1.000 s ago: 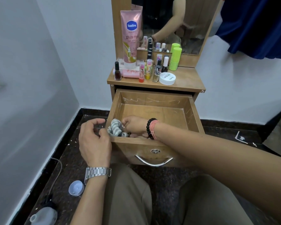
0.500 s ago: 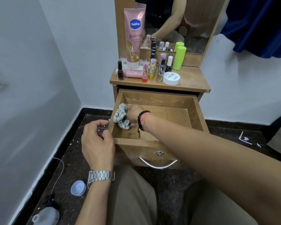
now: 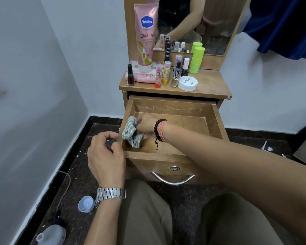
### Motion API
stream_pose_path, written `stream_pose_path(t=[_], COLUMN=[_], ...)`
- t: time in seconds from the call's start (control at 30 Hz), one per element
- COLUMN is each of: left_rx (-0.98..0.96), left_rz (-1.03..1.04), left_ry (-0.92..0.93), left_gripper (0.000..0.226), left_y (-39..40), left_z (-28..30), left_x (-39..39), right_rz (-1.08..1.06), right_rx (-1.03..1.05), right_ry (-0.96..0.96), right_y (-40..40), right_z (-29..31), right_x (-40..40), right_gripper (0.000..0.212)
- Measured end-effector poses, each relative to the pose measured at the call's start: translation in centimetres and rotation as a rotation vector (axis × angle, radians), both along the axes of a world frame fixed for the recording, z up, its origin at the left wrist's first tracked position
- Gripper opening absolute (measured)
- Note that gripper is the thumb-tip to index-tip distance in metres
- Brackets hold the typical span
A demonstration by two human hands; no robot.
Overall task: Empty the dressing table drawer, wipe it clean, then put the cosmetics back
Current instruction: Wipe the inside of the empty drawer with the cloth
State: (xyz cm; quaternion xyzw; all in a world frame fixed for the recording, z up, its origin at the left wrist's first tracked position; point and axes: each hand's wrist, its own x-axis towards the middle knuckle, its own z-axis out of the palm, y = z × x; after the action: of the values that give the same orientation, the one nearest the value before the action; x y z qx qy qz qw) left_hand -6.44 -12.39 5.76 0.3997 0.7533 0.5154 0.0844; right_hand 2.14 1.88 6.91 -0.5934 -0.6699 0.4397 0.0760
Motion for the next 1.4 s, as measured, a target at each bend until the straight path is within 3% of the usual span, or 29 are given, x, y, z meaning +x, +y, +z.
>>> stream_pose_path(t=[0.2, 0.37, 0.43, 0.6, 0.77, 1.17, 1.33, 1.4], left_rx=[0.000, -0.003, -0.006, -0.008, -0.001, -0.002, -0.011, -0.012], left_rz=[-0.018, -0.028, -0.027, -0.030, -0.040, -0.062, -0.068, -0.063], left_ry=[-0.002, -0.008, -0.008, -0.006, -0.015, -0.058, -0.068, -0.071], left_gripper=[0.023, 0.022, 0.022, 0.024, 0.023, 0.021, 0.022, 0.021], left_y=[-0.2, -0.3, -0.2, -0.2, -0.2, -0.4, -0.5, -0.6], left_z=[0.2, 0.2, 0.2, 0.1, 0.0, 0.2, 0.6, 0.7], left_x=[0.1, -0.1, -0.1, 0.0, -0.1, -0.4, 0.0, 0.1], right_rz=[0.180, -0.002, -0.052, -0.226, -0.401, -0.594, -0.483, -0.484], right_rx=[-0.081, -0.143, -0.078, 0.206, 0.317, 0.478, 0.613, 0.628], right_ry=[-0.050, 0.035, 0.029, 0.043, 0.134, -0.081, -0.447, -0.504], right_y=[-2.9, -1.9, -0.9, 2.4, 3.6, 4.0, 3.3, 3.2], right_z=[0.3, -0.6, -0.6, -0.5, -1.3, -1.7, -0.8, -0.7], right_x=[0.4, -0.2, -0.2, -0.4, -0.1, 7.6, 12.2, 13.2], right_gripper=[0.016, 0.019, 0.015, 0.029, 0.016, 0.009, 0.014, 0.017])
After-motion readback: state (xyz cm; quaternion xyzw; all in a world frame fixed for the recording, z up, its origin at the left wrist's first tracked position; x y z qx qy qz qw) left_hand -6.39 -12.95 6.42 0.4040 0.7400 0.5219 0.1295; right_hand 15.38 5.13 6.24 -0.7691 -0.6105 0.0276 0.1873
